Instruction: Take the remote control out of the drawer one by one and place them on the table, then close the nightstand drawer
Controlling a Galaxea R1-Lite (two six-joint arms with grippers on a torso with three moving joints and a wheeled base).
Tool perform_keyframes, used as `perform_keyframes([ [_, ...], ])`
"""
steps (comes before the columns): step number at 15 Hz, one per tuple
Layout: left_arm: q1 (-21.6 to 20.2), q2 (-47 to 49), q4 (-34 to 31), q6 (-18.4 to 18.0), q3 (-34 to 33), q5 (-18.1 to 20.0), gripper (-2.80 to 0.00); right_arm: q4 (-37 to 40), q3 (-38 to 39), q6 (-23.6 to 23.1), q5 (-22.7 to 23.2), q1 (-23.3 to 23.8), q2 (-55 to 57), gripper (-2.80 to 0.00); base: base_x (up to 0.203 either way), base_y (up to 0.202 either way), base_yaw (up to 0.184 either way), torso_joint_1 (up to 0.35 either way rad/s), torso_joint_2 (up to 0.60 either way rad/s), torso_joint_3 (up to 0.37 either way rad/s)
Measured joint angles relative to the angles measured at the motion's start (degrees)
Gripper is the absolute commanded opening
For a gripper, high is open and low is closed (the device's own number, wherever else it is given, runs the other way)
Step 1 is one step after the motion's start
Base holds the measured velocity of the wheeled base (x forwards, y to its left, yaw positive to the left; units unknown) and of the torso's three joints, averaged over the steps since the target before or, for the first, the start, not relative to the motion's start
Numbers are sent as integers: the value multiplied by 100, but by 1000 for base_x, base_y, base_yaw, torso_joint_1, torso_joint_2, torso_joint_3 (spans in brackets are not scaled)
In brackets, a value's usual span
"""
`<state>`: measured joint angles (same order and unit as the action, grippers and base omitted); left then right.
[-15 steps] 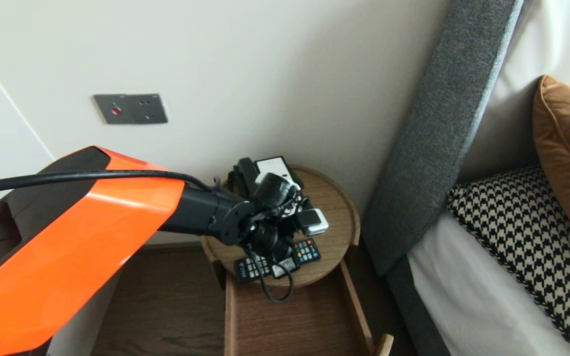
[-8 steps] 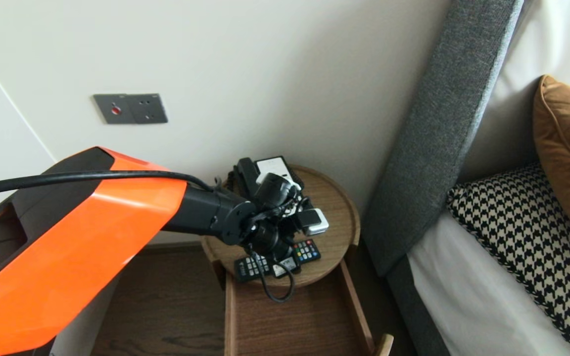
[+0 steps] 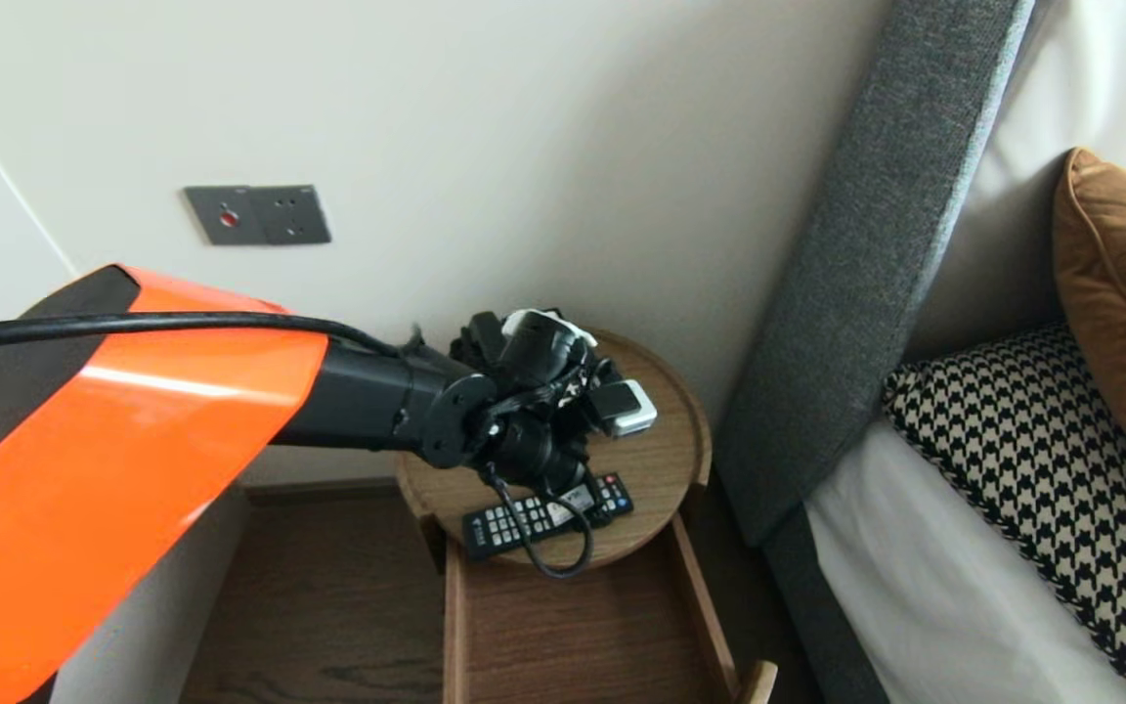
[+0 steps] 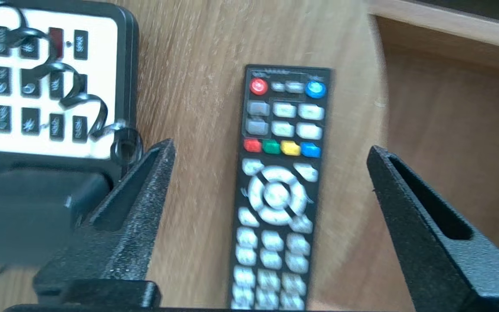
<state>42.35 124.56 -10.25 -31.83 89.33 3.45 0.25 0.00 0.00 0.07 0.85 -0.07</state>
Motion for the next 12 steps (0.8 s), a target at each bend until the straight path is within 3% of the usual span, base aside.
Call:
perform_keyframes([
  [3,62,-491,0,153,-527,3,0,2,0,0,0,2,0,-280,0,0,0,0,0,0],
  [4,79,-659,1,185,-725,4,-280,0,0,0,0,2,0,-280,0,0,0,0,0,0],
  [8,144,-1373,4,306,-1568,-1,-280,0,0,0,0,2,0,-280,0,0,0,0,0,0],
  [12,481,-1936,4,804,-2228,-8,-280,0,0,0,0,2,0,-280,0,0,0,0,0,0],
])
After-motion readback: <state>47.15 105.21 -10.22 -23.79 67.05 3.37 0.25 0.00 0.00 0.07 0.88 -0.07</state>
